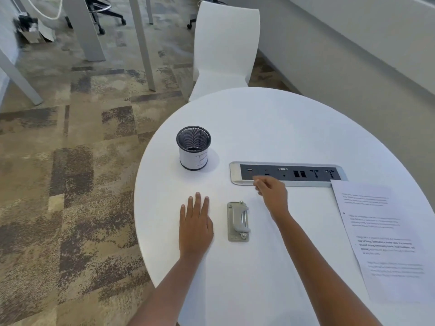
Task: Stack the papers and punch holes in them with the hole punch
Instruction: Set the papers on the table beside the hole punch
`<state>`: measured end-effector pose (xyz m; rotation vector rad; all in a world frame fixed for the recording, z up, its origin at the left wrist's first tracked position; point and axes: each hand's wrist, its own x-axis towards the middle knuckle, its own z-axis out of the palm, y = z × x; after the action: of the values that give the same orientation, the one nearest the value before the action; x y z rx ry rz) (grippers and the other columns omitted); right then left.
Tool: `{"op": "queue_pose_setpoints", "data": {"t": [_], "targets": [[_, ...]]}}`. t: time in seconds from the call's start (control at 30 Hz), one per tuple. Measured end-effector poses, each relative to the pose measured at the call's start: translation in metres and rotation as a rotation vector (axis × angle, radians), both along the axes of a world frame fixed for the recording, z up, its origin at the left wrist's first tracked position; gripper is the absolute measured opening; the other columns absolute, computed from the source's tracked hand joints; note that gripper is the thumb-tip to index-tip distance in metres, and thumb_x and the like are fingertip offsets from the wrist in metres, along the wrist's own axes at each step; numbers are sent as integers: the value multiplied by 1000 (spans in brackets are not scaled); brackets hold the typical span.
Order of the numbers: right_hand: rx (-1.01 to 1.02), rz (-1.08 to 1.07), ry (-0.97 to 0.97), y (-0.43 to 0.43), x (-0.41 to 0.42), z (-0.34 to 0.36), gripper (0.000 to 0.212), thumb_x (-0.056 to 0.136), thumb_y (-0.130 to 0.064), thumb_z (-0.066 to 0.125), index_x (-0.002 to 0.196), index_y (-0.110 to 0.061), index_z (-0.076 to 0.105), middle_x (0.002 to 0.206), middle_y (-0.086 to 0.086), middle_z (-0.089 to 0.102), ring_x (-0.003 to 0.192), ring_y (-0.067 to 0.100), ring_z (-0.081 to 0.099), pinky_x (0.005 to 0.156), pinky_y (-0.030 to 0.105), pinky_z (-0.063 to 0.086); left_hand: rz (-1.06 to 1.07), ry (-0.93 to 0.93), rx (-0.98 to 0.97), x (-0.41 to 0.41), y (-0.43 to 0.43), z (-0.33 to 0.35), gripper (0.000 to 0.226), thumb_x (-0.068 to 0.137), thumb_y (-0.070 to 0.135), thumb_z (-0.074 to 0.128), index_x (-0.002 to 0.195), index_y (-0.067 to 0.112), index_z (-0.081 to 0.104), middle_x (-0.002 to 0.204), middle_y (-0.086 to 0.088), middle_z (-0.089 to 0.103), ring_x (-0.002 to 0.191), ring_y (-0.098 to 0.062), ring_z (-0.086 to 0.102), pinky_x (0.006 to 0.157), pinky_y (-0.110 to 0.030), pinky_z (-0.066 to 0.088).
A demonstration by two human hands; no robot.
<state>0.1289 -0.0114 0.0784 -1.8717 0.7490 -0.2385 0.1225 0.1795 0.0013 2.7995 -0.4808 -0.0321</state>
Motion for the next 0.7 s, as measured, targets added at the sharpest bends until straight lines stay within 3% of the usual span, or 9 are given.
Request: {"op": "queue_pose_setpoints", "data": {"t": [0.17, 0.27, 0.37, 0.5, 0.7], "targets": [[-111, 67, 46, -31, -67, -24, 20, 86, -3, 50, 90, -14, 67, 82, 1, 65, 74, 12, 59, 63, 5, 45, 14, -21, 27, -8, -1, -2, 53, 81, 16, 31, 127, 9, 55, 135, -14, 53, 122, -33, 52, 103, -42, 26], [-177, 122, 88, -44, -104, -35, 23, 86, 1, 50, 92, -12, 67, 91, -1, 65, 82, 2, 58, 67, -1, 39, 26, -22, 29, -11, -4, -3, 53, 81, 17, 30, 127, 9, 55, 135, -15, 53, 121, -33, 53, 102, -45, 37], [-278, 246, 77, -52, -130, -42, 35, 82, 12, 47, 89, -16, 66, 92, 1, 64, 87, -10, 55, 73, -1, 36, 26, -31, 29, -14, -3, -2, 53, 81, 16, 30, 126, 7, 56, 133, -16, 54, 120, -34, 54, 97, -49, 43], [-445, 418, 76, -60, -148, -47, 35, 81, 12, 48, 94, -12, 70, 92, -2, 59, 90, 13, 55, 80, 0, 34, 47, -41, 21, -23, -6, -3, 53, 81, 16, 29, 125, 5, 56, 133, -19, 54, 120, -36, 54, 97, -51, 43], [-564, 507, 44, -58, -167, -50, 24, 83, 2, 53, 94, -11, 70, 92, 3, 62, 85, 14, 52, 77, 9, 34, 80, -35, 0, -42, -10, -3, 53, 82, 16, 27, 125, 4, 55, 133, -20, 53, 121, -38, 52, 98, -51, 42]]}}
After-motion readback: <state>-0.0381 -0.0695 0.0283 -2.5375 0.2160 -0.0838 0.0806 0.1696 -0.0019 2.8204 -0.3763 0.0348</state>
